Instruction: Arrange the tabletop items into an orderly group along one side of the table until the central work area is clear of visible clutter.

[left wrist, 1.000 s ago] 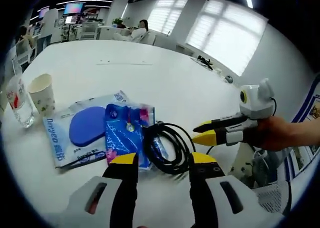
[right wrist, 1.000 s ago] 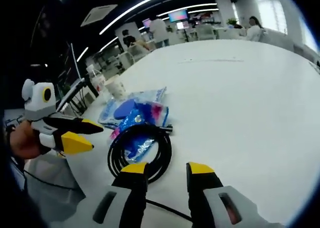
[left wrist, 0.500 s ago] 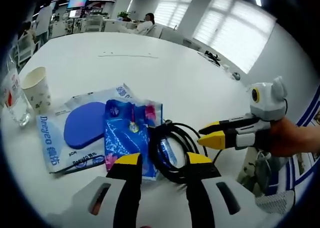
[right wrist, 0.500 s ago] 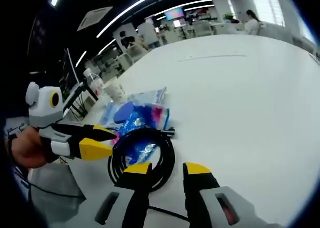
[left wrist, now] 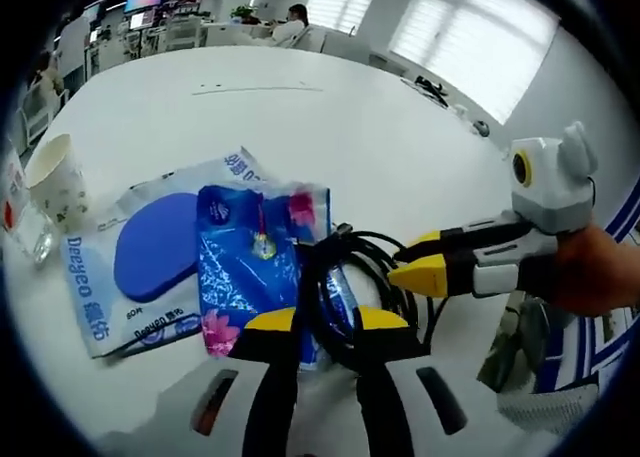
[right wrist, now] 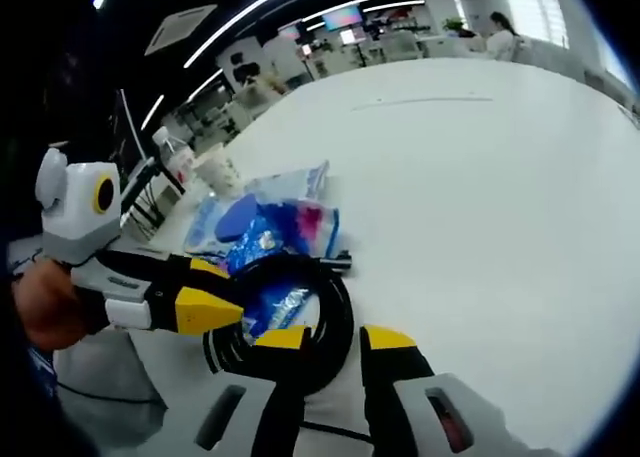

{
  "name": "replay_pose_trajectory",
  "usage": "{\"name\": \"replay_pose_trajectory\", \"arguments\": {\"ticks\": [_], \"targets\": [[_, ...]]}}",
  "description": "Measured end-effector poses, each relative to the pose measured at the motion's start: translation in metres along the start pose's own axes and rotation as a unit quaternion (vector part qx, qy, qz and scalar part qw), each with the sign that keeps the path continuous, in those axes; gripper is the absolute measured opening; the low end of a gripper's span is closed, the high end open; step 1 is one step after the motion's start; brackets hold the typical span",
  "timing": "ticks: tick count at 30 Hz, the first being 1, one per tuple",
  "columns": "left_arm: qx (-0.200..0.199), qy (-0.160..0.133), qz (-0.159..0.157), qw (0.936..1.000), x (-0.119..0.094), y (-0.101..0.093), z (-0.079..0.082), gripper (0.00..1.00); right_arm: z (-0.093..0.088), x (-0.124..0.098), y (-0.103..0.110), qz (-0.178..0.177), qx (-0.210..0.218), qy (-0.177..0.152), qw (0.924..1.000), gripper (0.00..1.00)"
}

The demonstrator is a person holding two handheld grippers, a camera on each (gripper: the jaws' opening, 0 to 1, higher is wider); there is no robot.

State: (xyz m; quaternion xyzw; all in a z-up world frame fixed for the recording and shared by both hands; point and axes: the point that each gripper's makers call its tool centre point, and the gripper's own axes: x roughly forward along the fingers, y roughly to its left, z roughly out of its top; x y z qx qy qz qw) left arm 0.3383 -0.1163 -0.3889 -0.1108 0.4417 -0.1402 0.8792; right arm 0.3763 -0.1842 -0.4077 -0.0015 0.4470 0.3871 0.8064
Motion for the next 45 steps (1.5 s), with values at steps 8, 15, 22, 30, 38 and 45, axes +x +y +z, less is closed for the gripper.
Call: {"name": "replay_pose_trajectory", "arguments": {"ticks": [8, 15, 22, 30, 38, 45], "targets": [[0.001, -0.002, 0.004, 1.0000, -0.002, -0.002, 0.003, 0.07, 0.002, -0.008, 0.000, 0.001, 0.000, -0.011, 0.9999, 0.04], [0.011, -0.007, -0.005, 0.9999, -0.006, -0.016, 0.009, 0.07, 0.007, -0.019, -0.004, -0.001, 0.004, -0.025, 0.9997, 0.03], [0.023, -0.013, -0.012, 0.9996, -0.009, -0.031, 0.020, 0.07, 0.019, -0.029, -0.018, -0.006, 0.018, -0.045, 0.9988, 0.02], [0.028, -0.023, -0.016, 0.9992, 0.000, -0.034, 0.033, 0.07, 0.022, -0.038, -0.026, -0.007, 0.021, -0.060, 0.9979, 0.02], [0.029, -0.018, -0.032, 0.9989, 0.016, -0.050, 0.037, 0.06, 0.023, -0.051, -0.049, -0.028, 0.027, -0.067, 0.9970, 0.01], [0.018, -0.019, -0.053, 0.9983, 0.038, -0.061, 0.047, 0.06, 0.025, -0.065, -0.068, -0.043, 0.028, -0.072, 0.9961, 0.01]]}}
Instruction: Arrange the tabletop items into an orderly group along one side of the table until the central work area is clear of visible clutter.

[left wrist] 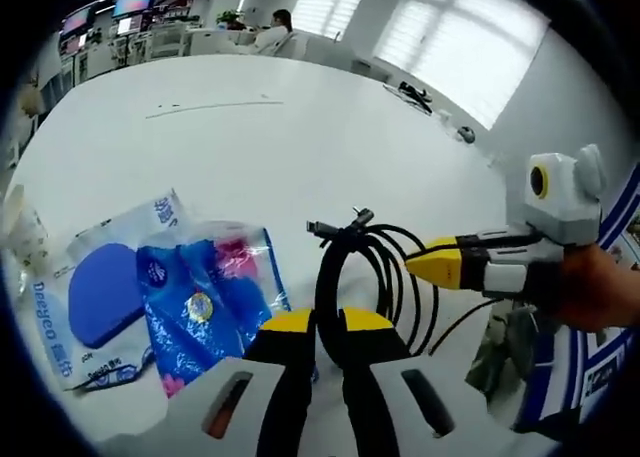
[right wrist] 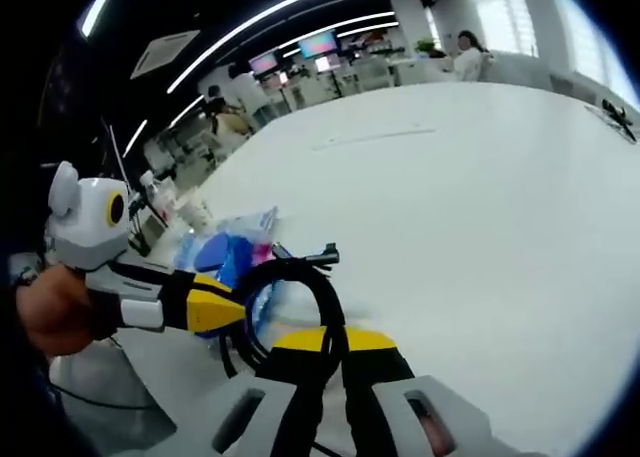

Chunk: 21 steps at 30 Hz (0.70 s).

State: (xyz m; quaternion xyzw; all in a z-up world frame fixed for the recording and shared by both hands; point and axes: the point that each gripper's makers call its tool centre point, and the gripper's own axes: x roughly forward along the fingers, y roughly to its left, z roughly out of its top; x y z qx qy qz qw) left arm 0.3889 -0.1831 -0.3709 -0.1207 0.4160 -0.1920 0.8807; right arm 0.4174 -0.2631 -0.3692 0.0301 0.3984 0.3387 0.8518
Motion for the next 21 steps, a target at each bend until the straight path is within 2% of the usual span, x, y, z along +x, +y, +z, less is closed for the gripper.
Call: {"name": "replay_pose_trajectory", "arguments": {"ticks": [9, 14, 21], "targets": [[-0.004, 0.004, -0.008, 0.9999, 0.025, -0.003, 0.004, 0.05, 0.005, 0.001, -0.022, -0.009, -0.002, 0.007, 0.9999, 0.00], [-0.013, 0.009, -0.008, 0.9999, 0.035, -0.001, 0.004, 0.05, 0.005, -0.001, -0.021, -0.010, -0.006, 0.015, 0.9998, 0.00], [-0.027, 0.014, 0.002, 0.9995, 0.044, 0.008, 0.005, 0.05, 0.009, 0.014, -0.024, -0.007, -0.009, 0.030, 0.9995, 0.00]]}}
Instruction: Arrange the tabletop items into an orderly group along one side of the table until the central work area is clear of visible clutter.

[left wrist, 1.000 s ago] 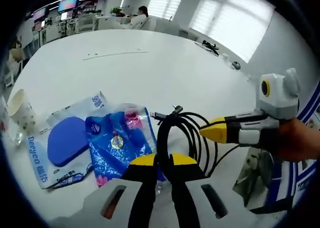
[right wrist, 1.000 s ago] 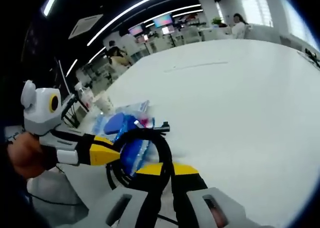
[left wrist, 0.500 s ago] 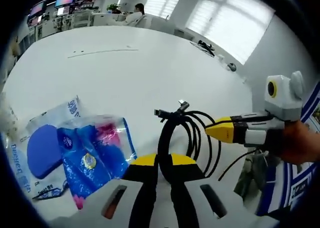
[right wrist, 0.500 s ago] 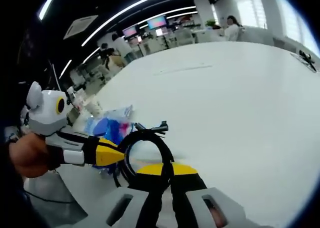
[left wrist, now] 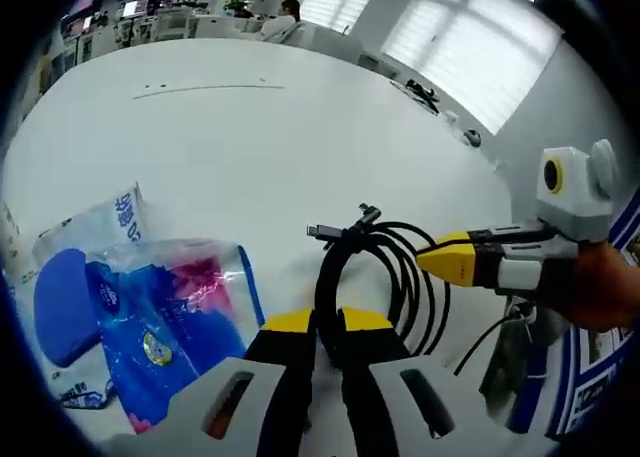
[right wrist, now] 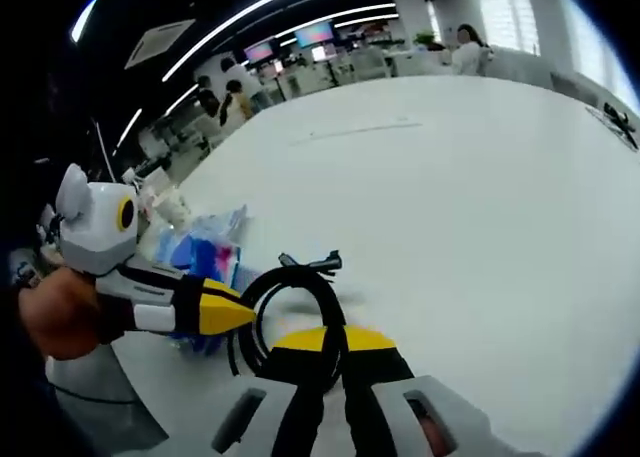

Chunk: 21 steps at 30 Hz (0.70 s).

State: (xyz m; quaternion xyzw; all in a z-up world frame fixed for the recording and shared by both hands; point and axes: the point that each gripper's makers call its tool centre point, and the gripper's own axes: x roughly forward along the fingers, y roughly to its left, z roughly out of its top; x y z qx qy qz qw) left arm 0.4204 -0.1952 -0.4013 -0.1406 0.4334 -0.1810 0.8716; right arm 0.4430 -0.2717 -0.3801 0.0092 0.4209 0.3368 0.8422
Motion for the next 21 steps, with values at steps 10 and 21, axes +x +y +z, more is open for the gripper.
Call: {"name": "replay_pose_trajectory", "arguments": {"ticks": [10, 21], "targets": [[-0.010, 0.007, 0.033, 0.9994, -0.006, 0.021, -0.005, 0.06, 0.002, 0.016, 0.014, 0.015, -0.011, 0.017, 0.9997, 0.01], [-0.033, 0.002, 0.056, 0.9979, -0.028, 0.037, -0.017, 0.06, 0.002, 0.032, 0.030, 0.035, -0.019, 0.025, 0.9989, 0.01]]}}
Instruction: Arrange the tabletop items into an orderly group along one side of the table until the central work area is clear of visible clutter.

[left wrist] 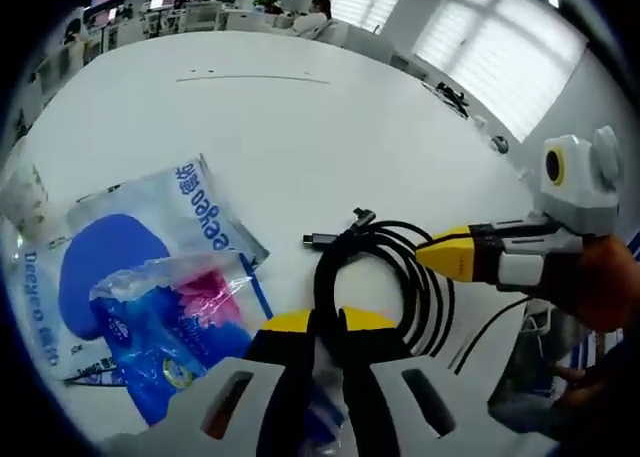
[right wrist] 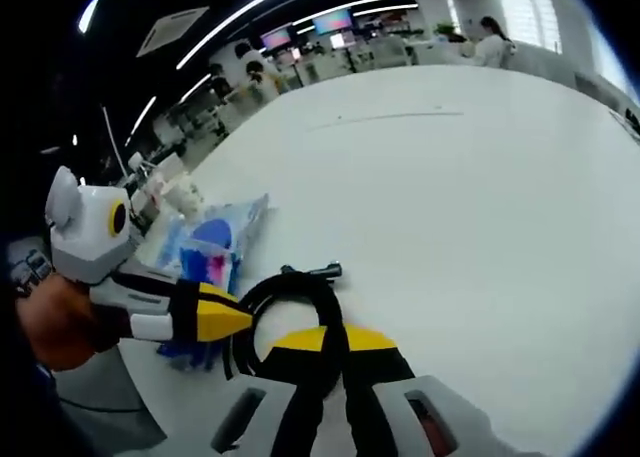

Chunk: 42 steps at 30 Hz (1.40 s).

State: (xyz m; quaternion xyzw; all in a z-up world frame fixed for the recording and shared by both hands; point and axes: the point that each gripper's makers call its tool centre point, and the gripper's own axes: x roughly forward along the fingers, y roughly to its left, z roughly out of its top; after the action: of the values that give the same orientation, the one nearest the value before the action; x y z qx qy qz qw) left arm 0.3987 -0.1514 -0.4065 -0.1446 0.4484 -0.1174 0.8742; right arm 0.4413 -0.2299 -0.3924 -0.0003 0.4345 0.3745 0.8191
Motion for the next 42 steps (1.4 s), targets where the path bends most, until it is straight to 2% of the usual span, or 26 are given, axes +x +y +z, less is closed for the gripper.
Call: {"name": "replay_pose_trajectory", "arguments": {"ticks": [10, 14, 17, 28, 34, 42], "targets": [[-0.002, -0.007, 0.006, 1.0000, -0.004, 0.006, 0.000, 0.05, -0.002, 0.008, 0.006, 0.010, -0.001, 0.009, 0.9999, 0.02], [0.000, -0.011, 0.005, 0.9999, -0.007, 0.006, 0.002, 0.08, -0.002, 0.005, 0.012, 0.012, -0.008, 0.016, 0.9998, 0.04], [-0.025, -0.026, -0.004, 0.9993, -0.012, 0.003, 0.006, 0.12, -0.003, 0.002, 0.015, 0.009, -0.010, 0.013, 0.9998, 0.07], [-0.017, -0.027, 0.000, 0.9995, -0.026, 0.008, 0.001, 0.17, -0.008, -0.006, 0.017, -0.006, 0.005, -0.003, 1.0000, 0.13], [-0.003, -0.028, -0.001, 0.9996, -0.038, 0.003, -0.002, 0.17, -0.004, -0.010, 0.015, -0.014, 0.014, -0.019, 0.9996, 0.13], [0.024, -0.035, -0.028, 0.9987, -0.053, -0.018, -0.003, 0.19, -0.006, -0.020, 0.021, -0.020, 0.019, -0.038, 0.9989, 0.14]]}}
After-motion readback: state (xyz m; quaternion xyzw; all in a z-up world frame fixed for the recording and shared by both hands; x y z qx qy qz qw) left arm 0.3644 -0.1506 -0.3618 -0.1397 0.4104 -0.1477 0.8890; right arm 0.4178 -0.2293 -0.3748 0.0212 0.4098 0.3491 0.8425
